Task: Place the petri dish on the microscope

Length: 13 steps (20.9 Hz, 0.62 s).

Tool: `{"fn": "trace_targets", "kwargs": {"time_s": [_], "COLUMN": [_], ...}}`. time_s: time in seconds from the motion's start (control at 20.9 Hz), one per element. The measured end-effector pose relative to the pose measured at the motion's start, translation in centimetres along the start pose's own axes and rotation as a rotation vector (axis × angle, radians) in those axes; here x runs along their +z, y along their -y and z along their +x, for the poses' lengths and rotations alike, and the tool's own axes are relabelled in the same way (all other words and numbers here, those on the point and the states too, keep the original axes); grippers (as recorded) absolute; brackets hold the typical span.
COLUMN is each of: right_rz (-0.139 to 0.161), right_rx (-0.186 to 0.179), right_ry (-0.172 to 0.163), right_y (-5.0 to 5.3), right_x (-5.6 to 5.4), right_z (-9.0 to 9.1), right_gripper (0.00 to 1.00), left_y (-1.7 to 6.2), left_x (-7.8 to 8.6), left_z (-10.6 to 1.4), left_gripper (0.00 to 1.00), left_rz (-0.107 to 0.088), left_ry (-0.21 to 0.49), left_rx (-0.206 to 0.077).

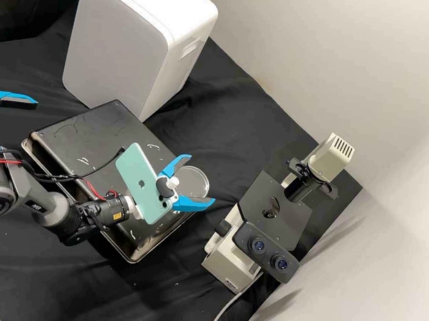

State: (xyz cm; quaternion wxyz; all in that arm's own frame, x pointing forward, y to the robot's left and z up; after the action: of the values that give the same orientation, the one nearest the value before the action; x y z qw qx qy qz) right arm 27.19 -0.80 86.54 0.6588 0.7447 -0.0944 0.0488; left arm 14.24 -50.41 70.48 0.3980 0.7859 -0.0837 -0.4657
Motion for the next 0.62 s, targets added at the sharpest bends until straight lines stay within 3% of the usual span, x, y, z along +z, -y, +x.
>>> {"fn": "trace_targets", "kwargs": {"time_s": [0.24,0.33,0.38,0.53,0.62], "right_rz": [-0.002,-0.011,-0.023,-0.052,-0.075], "right_rx": [0.022,0.022,0.026,0.034,0.012], "right_ry": [-0.024,-0.019,-0.008,0.070,0.103], "right_y": [-0.7,-0.8,-0.8,-0.5,0.0], "right_x": [-0.7,-0.7,-0.6,0.2,0.7], "right_z": [1.4,2.5,3.2,5.5,6.9], "right_gripper": [0.00,0.00,0.00,0.00,0.00], "left_y": [0.00,0.00,0.00,0.00,0.09], "left_x": [0.0,0.0,0.0,0.0,0.0], "left_z": [0.0,0.0,0.0,0.0,0.0], "left_gripper": [1.00,1.00,1.00,1.00,1.00], "left_rz": [0.000,0.000,0.000,0.000,-0.003], "left_ry": [0.000,0.000,0.000,0.000,-0.001], "left_rx": [0.000,0.000,0.000,0.000,-0.005]}}
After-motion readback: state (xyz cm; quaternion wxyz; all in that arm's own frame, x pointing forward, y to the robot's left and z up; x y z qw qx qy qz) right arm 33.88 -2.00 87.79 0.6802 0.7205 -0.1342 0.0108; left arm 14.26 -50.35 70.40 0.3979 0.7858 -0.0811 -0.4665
